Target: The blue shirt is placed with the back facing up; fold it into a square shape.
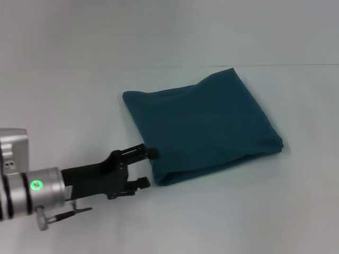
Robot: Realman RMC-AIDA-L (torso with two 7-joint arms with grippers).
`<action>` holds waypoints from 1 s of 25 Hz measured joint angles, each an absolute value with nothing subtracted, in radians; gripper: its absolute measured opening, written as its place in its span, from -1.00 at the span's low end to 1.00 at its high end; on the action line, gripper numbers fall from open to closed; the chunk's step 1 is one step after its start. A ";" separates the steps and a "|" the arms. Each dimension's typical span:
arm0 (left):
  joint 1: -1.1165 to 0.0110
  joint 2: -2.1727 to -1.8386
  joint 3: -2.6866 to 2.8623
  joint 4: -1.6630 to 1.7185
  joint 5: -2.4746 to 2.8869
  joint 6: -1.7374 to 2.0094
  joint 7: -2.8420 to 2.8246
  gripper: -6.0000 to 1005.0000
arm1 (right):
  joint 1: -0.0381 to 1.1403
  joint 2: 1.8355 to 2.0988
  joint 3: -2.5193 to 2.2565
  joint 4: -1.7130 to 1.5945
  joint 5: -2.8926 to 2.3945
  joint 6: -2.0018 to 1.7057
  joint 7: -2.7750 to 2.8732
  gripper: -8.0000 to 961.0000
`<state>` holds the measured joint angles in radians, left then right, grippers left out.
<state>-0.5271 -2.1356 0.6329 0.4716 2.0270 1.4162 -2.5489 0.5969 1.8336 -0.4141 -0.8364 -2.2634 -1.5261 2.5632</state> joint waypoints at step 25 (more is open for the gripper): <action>-0.597 -2.161 0.700 0.349 2.026 1.173 -2.532 0.86 | 0.594 1.827 -0.400 -0.836 -2.249 -1.531 2.557 0.87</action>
